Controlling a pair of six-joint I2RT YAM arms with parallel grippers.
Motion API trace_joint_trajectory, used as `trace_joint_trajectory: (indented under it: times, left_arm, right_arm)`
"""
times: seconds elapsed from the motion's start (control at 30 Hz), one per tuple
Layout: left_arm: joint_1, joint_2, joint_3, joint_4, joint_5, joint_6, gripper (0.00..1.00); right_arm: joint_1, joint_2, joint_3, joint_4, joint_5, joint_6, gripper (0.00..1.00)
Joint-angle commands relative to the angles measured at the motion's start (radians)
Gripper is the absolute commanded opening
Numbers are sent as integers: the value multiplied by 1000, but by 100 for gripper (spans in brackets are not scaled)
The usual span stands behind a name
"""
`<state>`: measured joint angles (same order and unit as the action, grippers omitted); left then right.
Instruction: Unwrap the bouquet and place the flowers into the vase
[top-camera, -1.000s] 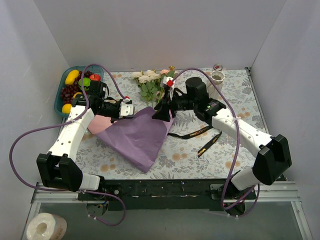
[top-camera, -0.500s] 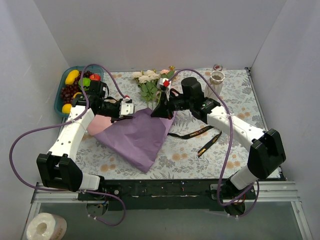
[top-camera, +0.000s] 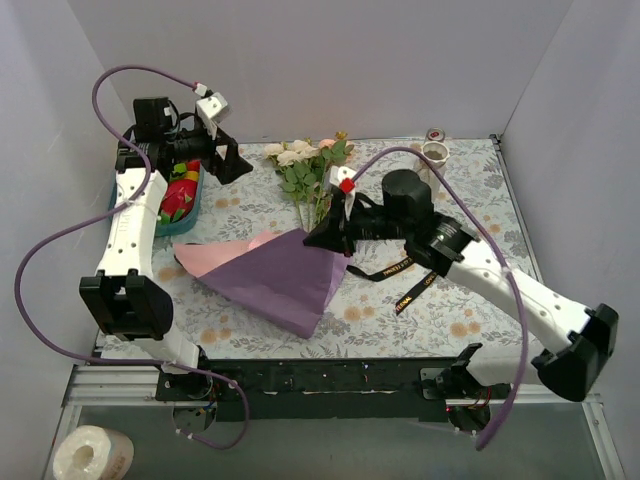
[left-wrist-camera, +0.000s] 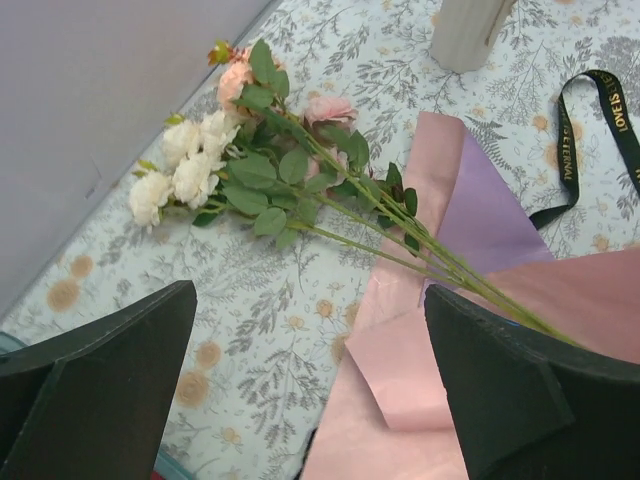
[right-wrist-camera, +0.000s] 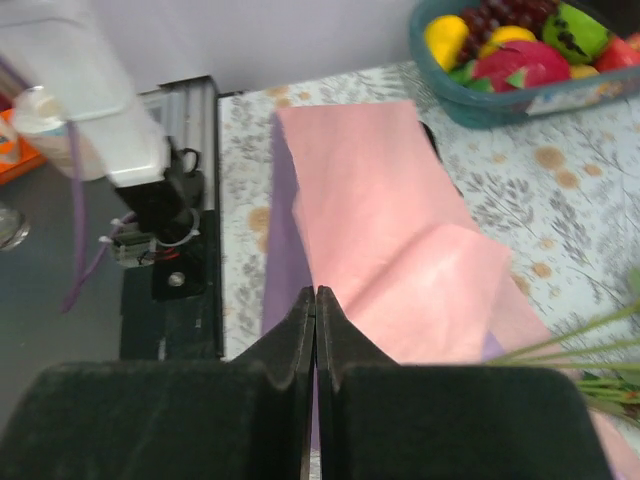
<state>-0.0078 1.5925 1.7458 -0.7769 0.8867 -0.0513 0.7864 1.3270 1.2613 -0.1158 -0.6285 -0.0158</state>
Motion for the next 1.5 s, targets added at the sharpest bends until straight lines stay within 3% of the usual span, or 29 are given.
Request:
trace_joint_trajectory:
  times: [0.0,0.13,0.33,0.67,0.9,1.1,1.3,1.33,1.47]
  left_arm:
    - [6,15,14,2,-38,-190,98]
    - [6,-3,-55,-12,-32,-170,98]
    - [-4,-16,-103,-105,-46,-65,98]
    - [-24,-12,-199,-280,-169,125,98]
    - [-32,-20,-232,-317,-178,177,98]
    - [-41,-40,-267,-358,-199,234,98]
    - [-44,-37,-318,-361,-262,275,98]
    - [-44,-35,-325,-360,-270,280,98]
    - [-44,-35,-370,-348,-307,312,98]
  right_arm:
    - [161,-172,-71,-54,208,-19,1]
    - [339,-270,-149,-94,430,6,1]
    - [637,-273,-175,-149,701,89,1]
    - [988,-213,-197,-220,978,292,1]
    - [1082,-80,-109,-234,987,370,4]
    - [1100,4,16,-269,960,366,13]
    - [1103,34,108,-291,895,350,34]
    - [1105,35,110,-289,877,350,42]
    - [1110,23,112,-301,854,369,54]
